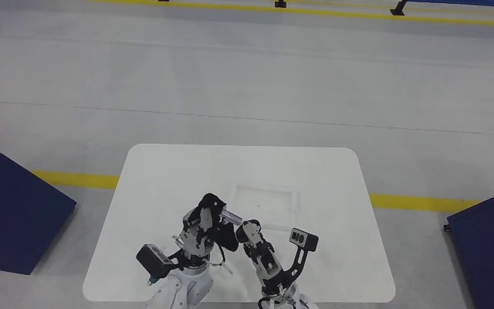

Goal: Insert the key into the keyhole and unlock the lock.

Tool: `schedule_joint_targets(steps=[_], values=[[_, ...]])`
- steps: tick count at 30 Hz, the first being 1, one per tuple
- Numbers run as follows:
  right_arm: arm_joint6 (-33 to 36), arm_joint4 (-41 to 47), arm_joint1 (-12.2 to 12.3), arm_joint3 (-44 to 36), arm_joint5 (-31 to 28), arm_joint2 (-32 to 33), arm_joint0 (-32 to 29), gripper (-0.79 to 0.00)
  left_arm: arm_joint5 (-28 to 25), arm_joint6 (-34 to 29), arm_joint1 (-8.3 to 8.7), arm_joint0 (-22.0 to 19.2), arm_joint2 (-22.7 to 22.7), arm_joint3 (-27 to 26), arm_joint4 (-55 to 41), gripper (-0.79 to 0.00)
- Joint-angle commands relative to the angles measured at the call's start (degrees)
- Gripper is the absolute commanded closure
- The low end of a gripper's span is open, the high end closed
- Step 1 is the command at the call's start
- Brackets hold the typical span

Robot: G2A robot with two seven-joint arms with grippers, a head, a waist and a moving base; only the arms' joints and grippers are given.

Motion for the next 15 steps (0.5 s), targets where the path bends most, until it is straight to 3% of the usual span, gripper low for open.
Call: schedule_joint_targets(steps=[1, 3, 5, 8, 9, 10, 12, 15], values=[[0.45, -0.2, -0.01, -0.09, 0.06, 0.19, -0.06, 0.0, -0.66, -0.3, -0.11, 0.12, 0.17, -0.12, -1.21, 0.0], [0.79, -0.43, -0.02, -0.26, 0.04, 0.37, -0.13, 0.0, -1.17, -0.59, -0.25, 0.26, 0.35, -0.28, -2.63, 0.0], [1.17, -0.62, -0.04, -0.49, 0.12, 0.5, -0.21, -0.225, -1.57, -0.88, -0.36, 0.39, 0.5, -0.41, -3.64, 0.0], [1.66, -0.76, -0.06, -0.72, 0.16, 0.69, -0.36, -0.379, -1.87, -1.18, -0.49, 0.46, 0.66, -0.57, -4.44, 0.0], [1.75, -0.79, -0.07, -0.77, 0.19, 0.77, -0.4, -0.496, -1.9, -1.27, -0.53, 0.47, 0.68, -0.57, -4.6, 0.0], [1.84, -0.86, -0.08, -0.82, 0.23, 0.85, -0.44, -0.548, -2.0, -1.3, -0.57, 0.51, 0.69, -0.6, -5.0, 0.0], [1.95, -0.89, -0.11, -0.89, 0.25, 0.97, -0.55, -0.585, -2.23, -1.55, -0.67, 0.53, 0.67, -0.68, -5.86, 0.0], [2.15, -1.07, -0.13, -0.94, 0.2, 1.22, -0.74, -0.548, -2.45, -1.71, -0.74, 0.59, 0.54, -0.72, -6.3, 0.0]])
